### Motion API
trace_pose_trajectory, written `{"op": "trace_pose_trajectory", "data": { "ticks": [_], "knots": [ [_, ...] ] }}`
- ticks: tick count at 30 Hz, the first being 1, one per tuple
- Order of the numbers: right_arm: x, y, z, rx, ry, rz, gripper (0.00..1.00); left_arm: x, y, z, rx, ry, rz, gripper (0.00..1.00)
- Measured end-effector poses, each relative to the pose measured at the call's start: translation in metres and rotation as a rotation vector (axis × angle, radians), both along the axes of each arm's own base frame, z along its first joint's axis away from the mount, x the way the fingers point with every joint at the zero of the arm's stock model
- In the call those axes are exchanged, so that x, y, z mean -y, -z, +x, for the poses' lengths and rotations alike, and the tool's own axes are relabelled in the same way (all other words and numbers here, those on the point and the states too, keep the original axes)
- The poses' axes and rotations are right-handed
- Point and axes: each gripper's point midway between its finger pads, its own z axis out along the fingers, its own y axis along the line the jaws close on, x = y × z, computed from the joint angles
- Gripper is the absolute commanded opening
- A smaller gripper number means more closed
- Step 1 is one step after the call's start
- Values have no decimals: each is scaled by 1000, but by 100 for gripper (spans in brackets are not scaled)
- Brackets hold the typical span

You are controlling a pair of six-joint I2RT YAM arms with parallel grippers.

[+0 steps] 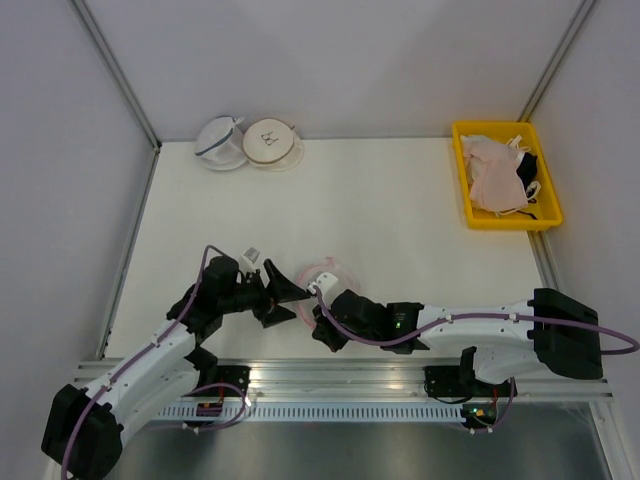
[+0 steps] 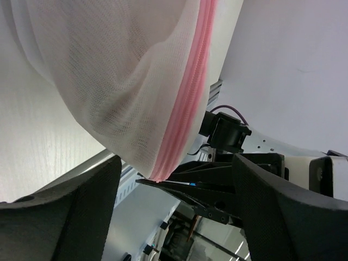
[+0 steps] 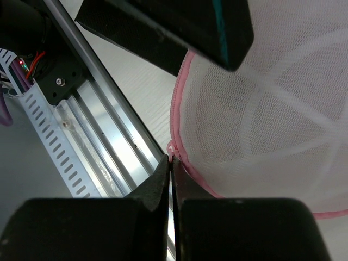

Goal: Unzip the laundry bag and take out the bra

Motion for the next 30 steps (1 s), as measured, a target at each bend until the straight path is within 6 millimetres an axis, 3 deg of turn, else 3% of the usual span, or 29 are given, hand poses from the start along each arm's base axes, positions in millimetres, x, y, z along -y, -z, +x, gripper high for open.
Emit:
{"op": "trace_pose_trajectory", "data": {
  "ticks": [3, 4, 6, 7, 15, 30],
  "knots": [
    [-2, -2, 1, 5, -2, 9, 0, 5, -1, -2, 6, 19, 9, 71],
    [-2, -3, 1, 7, -3, 10, 1, 7, -2, -2, 14, 24, 11, 60],
    [-3, -5, 1, 12, -6, 13, 0, 10, -4, -1, 32, 28, 18, 51],
    [-4, -6, 2, 15, -7, 16, 0, 11, -5, 0, 40, 30, 21, 40],
    [-6, -16, 4, 30, 2, 39, 1, 17, 5, 2, 41, 45, 60, 4],
    [10, -23, 11, 45, 74, 39, 0, 12, 0, 21, 91, -14, 84, 2]
  ]
}}
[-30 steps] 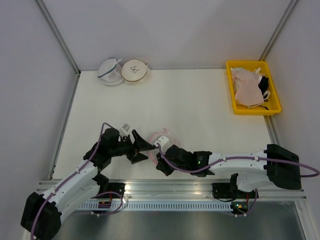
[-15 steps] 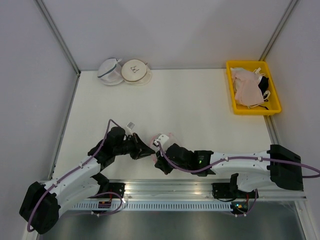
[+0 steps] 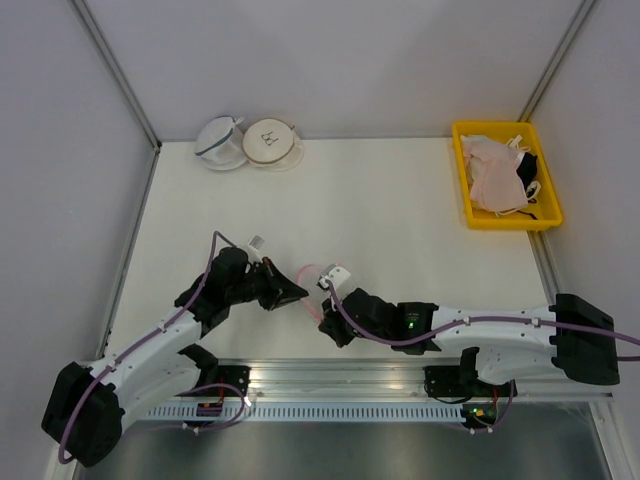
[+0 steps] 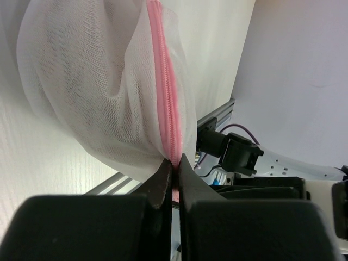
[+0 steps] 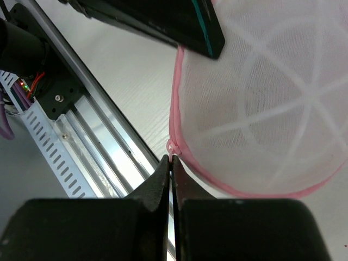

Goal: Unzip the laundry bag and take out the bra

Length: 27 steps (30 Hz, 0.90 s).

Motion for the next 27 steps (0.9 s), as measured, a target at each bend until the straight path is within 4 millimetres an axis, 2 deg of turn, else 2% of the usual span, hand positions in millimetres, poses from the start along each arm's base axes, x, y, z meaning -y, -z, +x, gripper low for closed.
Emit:
{"op": "trace_pose_trajectory", "data": {
  "ticks": [5, 10, 13, 22, 27],
  "knots": [
    [16, 16, -2, -19, 29, -42, 0, -6, 2, 16, -2, -24, 26, 2],
    [31, 24, 1, -20, 74, -77, 0, -10, 13, 20, -30, -7, 51, 2],
    [40, 29, 7, -11, 121, -111, 1, -10, 17, 22, -37, 14, 61, 2],
    [77, 62, 30, 47, 296, -338, 1, -8, 19, 29, -20, 68, 76, 2],
    [89, 56, 48, 109, 382, -387, 0, -5, 22, 34, -19, 113, 87, 2]
  ]
}}
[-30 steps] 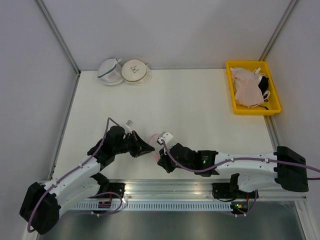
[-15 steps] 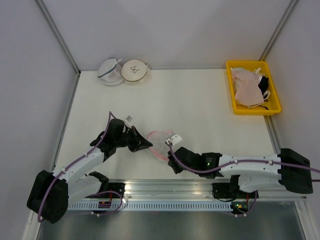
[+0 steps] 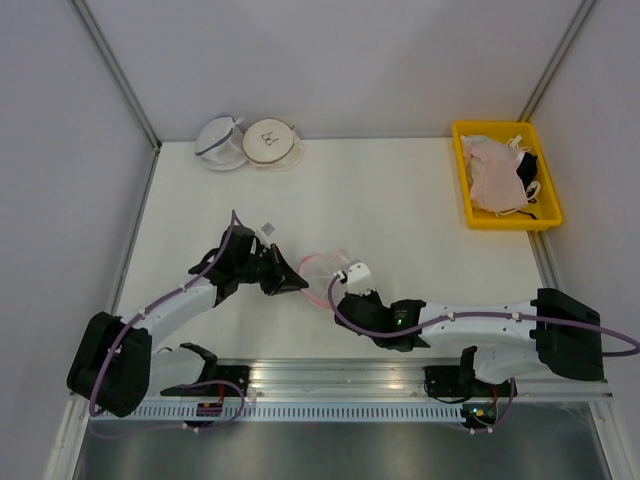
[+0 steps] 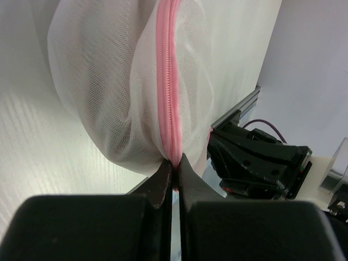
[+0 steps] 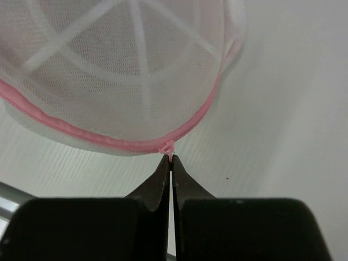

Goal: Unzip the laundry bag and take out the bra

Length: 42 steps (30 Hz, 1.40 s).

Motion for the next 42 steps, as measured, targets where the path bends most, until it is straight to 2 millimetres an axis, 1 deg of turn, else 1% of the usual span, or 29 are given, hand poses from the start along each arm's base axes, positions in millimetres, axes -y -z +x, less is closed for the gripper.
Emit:
{"op": "trace_pose_trajectory", "data": {
  "ticks": [5, 6, 7, 8, 9, 10, 11, 13, 16, 18, 20, 22, 23, 25, 27, 30, 32, 35, 39, 42],
  "knots": [
    [15, -8, 23, 55, 80, -31, 0, 10, -2, 12, 14, 75, 0, 2],
    [18, -8, 28, 63, 92, -39, 1, 13, -3, 16, 20, 96, 0, 6],
    [21, -9, 32, 69, 103, -47, 1, 16, -3, 21, 23, 110, 2, 18],
    [23, -9, 35, 74, 112, -54, 1, 18, -4, 25, 33, 127, 3, 35],
    [25, -9, 37, 77, 116, -59, 0, 20, -3, 29, 35, 141, 4, 65],
    [27, -9, 39, 81, 120, -67, 0, 21, -2, 31, 41, 152, 8, 86],
    [29, -10, 40, 85, 125, -71, 0, 22, -1, 31, 39, 154, 10, 99],
    [30, -10, 41, 87, 123, -78, 0, 20, 1, 29, 23, 153, 16, 100],
    [30, -11, 41, 88, 117, -79, 1, 15, -5, 27, 49, 130, 29, 99],
    [29, -12, 41, 89, 114, -76, 0, 8, -16, 20, 85, 105, 33, 100],
    [28, -13, 40, 86, 101, -72, 0, 1, -34, 12, 142, 70, 15, 100],
    [22, -14, 37, 72, 70, -50, 0, -5, -51, -1, 193, 35, -27, 100],
    [17, -16, 36, 63, 49, -33, 0, -8, -55, -8, 205, 17, -45, 100],
    [3, -19, 30, 38, -10, 24, 0, -12, -56, -21, 207, -2, -76, 100],
    [-15, -25, 22, 11, -86, 107, 0, -14, -48, -35, 173, -13, -96, 100],
    [-39, -33, 8, -31, -198, 213, 0, -13, -37, -46, 121, -13, -106, 99],
    [-55, -40, -1, -57, -269, 276, 0, -11, -33, -48, 91, -11, -105, 99],
    [-71, -47, -12, -85, -345, 339, 1, -6, -31, -49, 67, -4, -110, 100],
    [-83, -46, -23, -127, -412, 374, 0, 0, -25, -46, 41, 1, -108, 99],
    [-86, -46, -28, -149, -438, 384, 1, 4, -16, -44, 11, 4, -94, 95]
  ]
}}
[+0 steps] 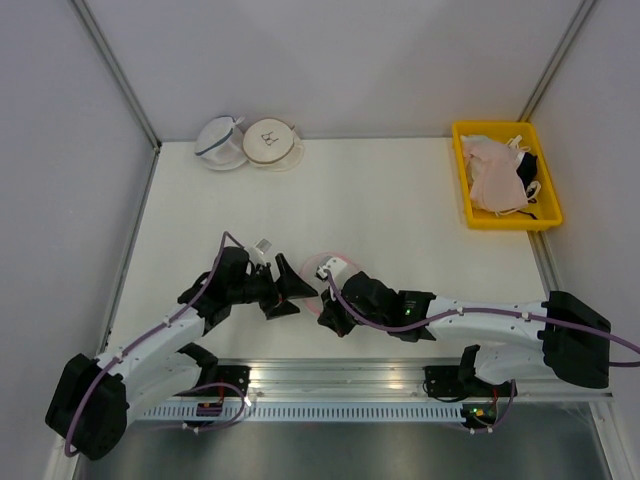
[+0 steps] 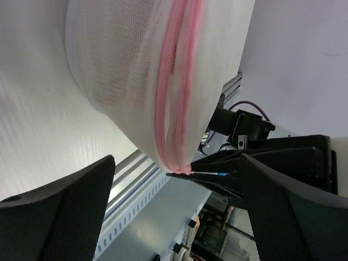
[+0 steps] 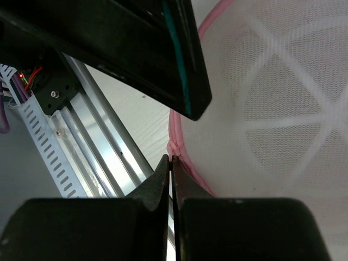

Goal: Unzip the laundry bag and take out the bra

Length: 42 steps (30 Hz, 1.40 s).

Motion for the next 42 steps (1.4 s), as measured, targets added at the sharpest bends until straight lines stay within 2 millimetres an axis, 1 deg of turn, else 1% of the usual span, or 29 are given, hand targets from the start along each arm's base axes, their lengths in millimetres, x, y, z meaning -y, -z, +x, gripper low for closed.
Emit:
{"op": "trace_pose_trajectory", "data": {
  "ticks": [3, 4, 7, 8, 9, 10, 11, 14, 18, 24, 29, 35, 37, 42],
  "knots": [
    [-2, -2, -2, -4, -11, 12, 1, 6, 5, 0, -16, 13, 1, 79],
    [-3, -2, -2, -3, -12, 15, 0, 9, 6, 0, -17, 20, -2, 67],
    [-4, -3, -3, -4, -18, 17, 0, 16, 7, 1, -27, 22, -10, 39],
    [-4, -3, -4, -6, -20, 18, 0, 17, 8, 3, -27, 18, -11, 23],
    [-4, -3, -4, -7, -24, 19, 0, 18, 8, 4, -28, 16, -12, 18],
    [-4, -3, -5, -7, -25, 20, 1, 19, 9, 6, -27, 12, -13, 9],
    [-5, -3, -5, -7, -25, 21, 0, 19, 9, 7, -25, 9, -14, 6],
    [-5, -4, -4, -5, -24, 22, 0, 21, 9, 9, -21, 9, -18, 2],
    [-3, -2, -3, -4, -15, 10, 0, 21, 12, 10, -29, 7, -11, 2],
    [8, 7, -1, -5, 18, -52, 1, 21, 14, 18, -34, -13, 3, 2],
    [18, 14, -1, -5, 50, -96, 0, 16, 20, 26, -49, -42, 15, 2],
    [39, 24, 11, 24, 152, -179, 0, 11, 21, 36, -52, -46, 20, 2],
    [51, 30, 18, 40, 211, -228, 0, 10, 21, 41, -47, -38, 22, 2],
    [73, 48, 32, 67, 333, -346, 0, 12, 26, 45, -50, 1, 28, 2]
  ]
}}
